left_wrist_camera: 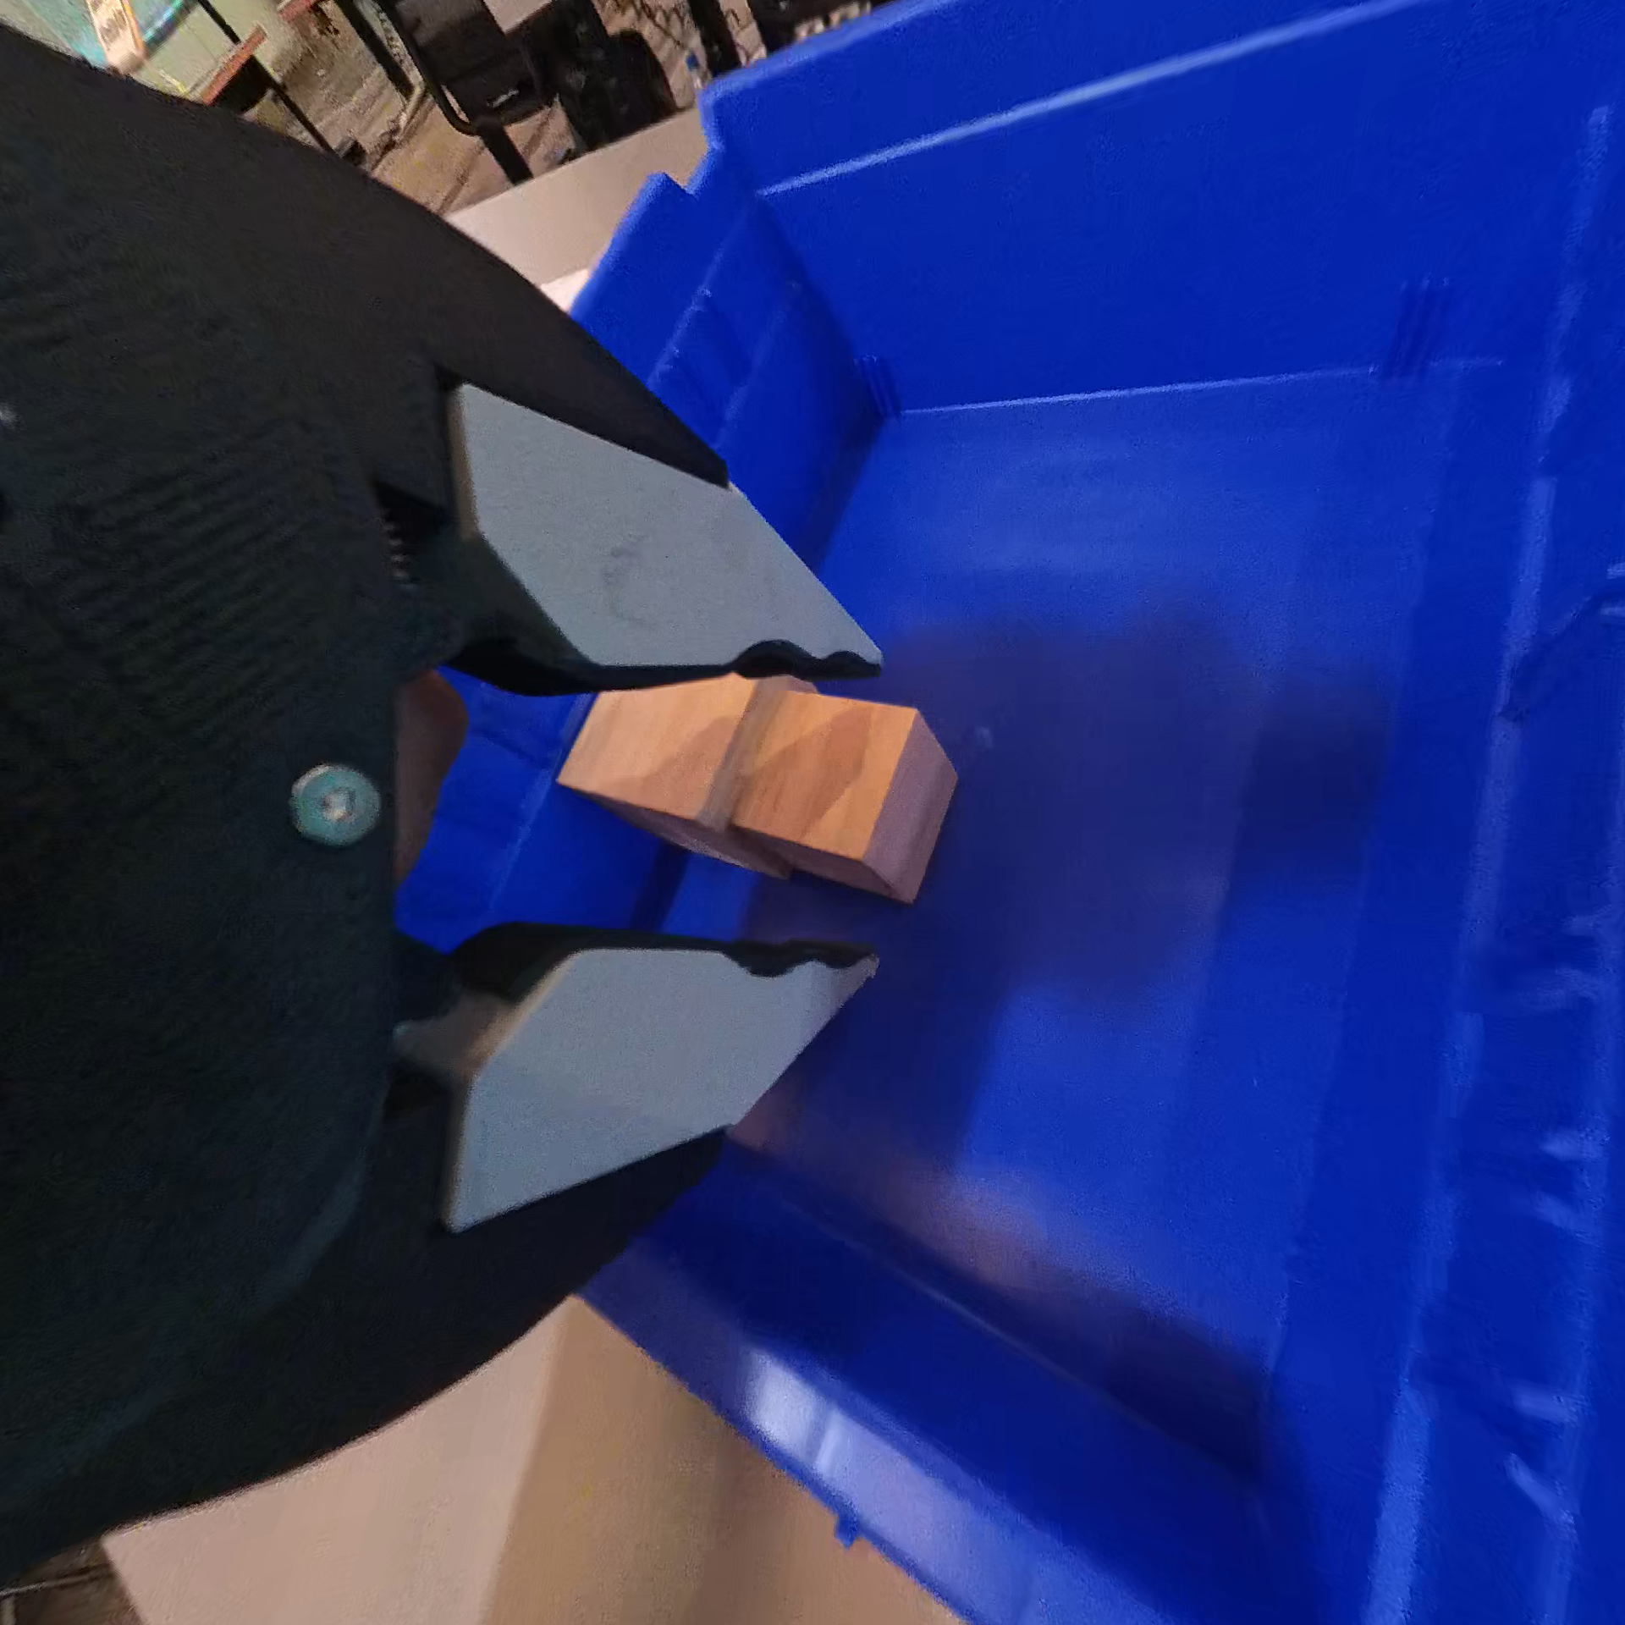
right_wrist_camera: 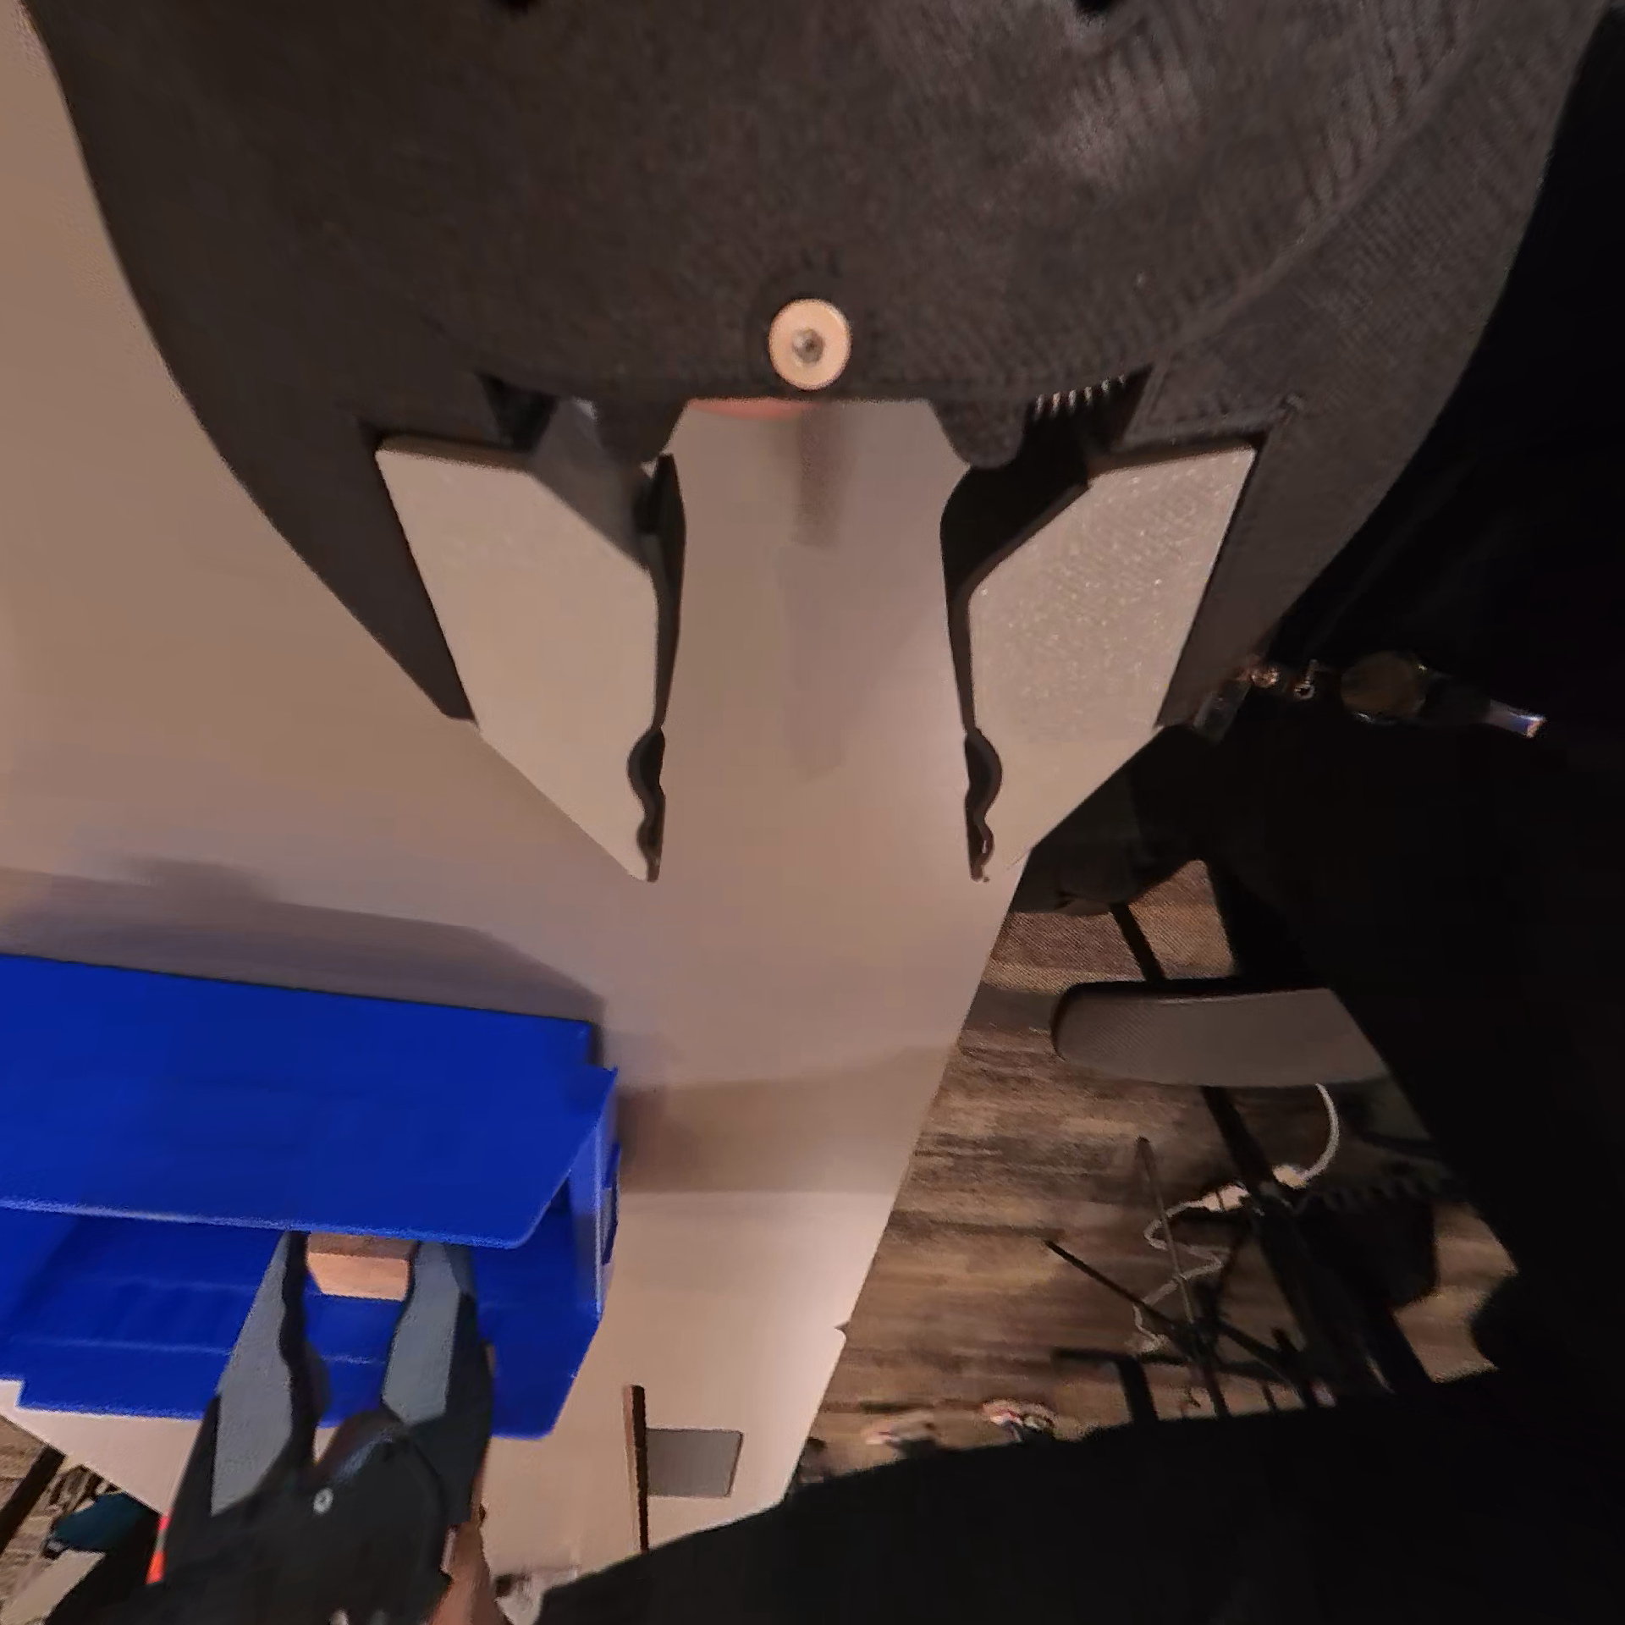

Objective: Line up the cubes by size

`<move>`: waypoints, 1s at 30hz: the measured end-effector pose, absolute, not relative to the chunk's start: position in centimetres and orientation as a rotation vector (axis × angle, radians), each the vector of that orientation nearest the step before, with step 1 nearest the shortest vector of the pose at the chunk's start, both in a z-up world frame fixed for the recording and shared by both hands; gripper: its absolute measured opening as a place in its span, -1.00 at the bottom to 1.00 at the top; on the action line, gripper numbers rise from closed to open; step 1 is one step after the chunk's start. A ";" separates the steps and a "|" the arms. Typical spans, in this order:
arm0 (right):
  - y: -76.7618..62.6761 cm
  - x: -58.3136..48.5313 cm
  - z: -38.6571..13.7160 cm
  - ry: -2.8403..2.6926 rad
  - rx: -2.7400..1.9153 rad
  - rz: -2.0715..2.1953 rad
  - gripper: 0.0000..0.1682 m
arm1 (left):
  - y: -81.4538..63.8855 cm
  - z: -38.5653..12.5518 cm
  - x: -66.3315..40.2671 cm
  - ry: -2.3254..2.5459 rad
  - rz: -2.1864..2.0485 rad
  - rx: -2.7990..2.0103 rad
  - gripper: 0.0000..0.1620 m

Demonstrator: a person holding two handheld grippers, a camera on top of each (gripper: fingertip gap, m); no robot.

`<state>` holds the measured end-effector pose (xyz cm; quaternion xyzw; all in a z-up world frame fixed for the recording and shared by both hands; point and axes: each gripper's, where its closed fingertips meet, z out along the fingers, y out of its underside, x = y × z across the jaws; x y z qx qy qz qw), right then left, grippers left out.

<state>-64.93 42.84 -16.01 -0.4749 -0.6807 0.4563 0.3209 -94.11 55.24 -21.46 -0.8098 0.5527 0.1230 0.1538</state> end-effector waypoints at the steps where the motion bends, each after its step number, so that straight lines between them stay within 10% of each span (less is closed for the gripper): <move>1: 42.8 -64.9 -16.0 -1.784 -1.243 1.224 -0.21 | 55.4 -22.0 -94.5 1.602 0.359 -2.344 -0.29; 12: 44.5 -64.6 -15.7 -1.652 -1.365 1.377 -0.29 | 56.5 -23.7 -94.5 1.718 0.331 -2.322 -0.41; 21: 45.4 -66.9 -12.7 -1.383 -1.457 1.719 -0.20 | 52.2 -9.1 -80.7 1.421 0.179 -1.488 -0.42; 30: 43.1 -70.6 -7.5 -1.219 -1.313 2.039 -0.13 | 43.3 -6.2 -68.2 1.416 0.039 -1.078 -0.42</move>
